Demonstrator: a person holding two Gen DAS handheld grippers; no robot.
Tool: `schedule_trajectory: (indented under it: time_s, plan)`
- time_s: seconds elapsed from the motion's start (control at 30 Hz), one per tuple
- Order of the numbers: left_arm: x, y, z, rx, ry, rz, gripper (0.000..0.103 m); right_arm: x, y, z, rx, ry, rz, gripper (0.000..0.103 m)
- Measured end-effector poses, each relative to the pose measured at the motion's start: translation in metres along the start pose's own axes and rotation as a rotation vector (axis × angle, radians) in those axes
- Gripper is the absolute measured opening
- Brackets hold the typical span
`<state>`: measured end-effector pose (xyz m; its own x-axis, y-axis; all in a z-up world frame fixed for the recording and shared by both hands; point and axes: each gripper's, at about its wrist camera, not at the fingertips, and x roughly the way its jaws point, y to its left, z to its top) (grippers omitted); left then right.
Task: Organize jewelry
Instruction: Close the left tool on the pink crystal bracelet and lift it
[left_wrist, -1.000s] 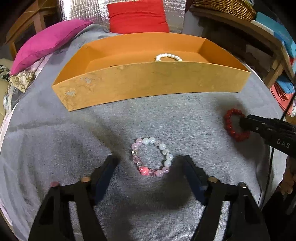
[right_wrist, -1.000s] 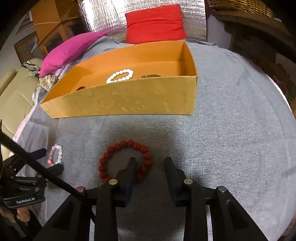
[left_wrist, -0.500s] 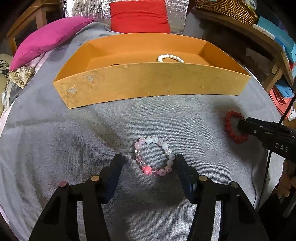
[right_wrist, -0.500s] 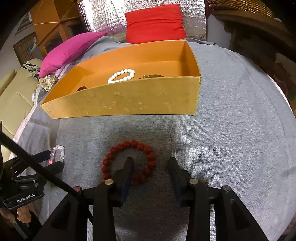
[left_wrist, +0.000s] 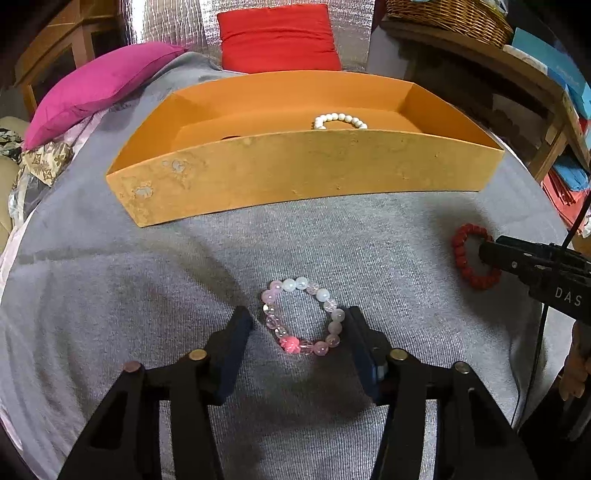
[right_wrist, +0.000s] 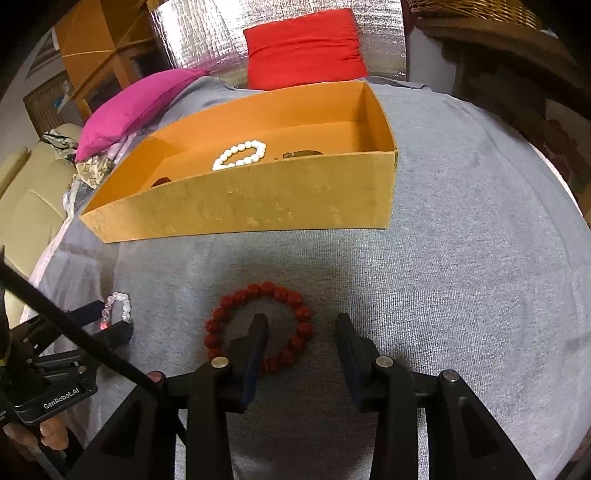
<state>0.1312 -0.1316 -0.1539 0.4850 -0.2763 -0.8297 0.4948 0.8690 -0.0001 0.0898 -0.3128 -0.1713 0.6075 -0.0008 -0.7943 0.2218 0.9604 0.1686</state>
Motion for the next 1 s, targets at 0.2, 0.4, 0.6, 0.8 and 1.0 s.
schedule_trajectory:
  time_s: [0.2, 0.4, 0.6, 0.8, 1.0]
  plan:
    - [-0.001, 0.009, 0.002, -0.016, -0.026, 0.014, 0.02, 0.0, 0.0, 0.0, -0.013, -0.019, -0.031, 0.023]
    - [-0.006, 0.025, 0.006, -0.064, -0.056, 0.01, 0.009, -0.006, -0.002, 0.001, 0.006, -0.043, -0.029, 0.013]
    - [-0.009, 0.043, 0.007, -0.117, -0.066, 0.023, 0.009, -0.014, 0.003, 0.005, 0.011, -0.073, 0.009, 0.012]
    - [-0.009, 0.046, 0.007, -0.121, -0.059, 0.012, 0.009, -0.013, -0.006, 0.006, 0.048, -0.045, 0.04, 0.013]
    - [-0.013, 0.043, 0.006, -0.114, -0.069, -0.004, 0.009, -0.01, -0.01, 0.003, 0.052, -0.004, 0.081, 0.049]
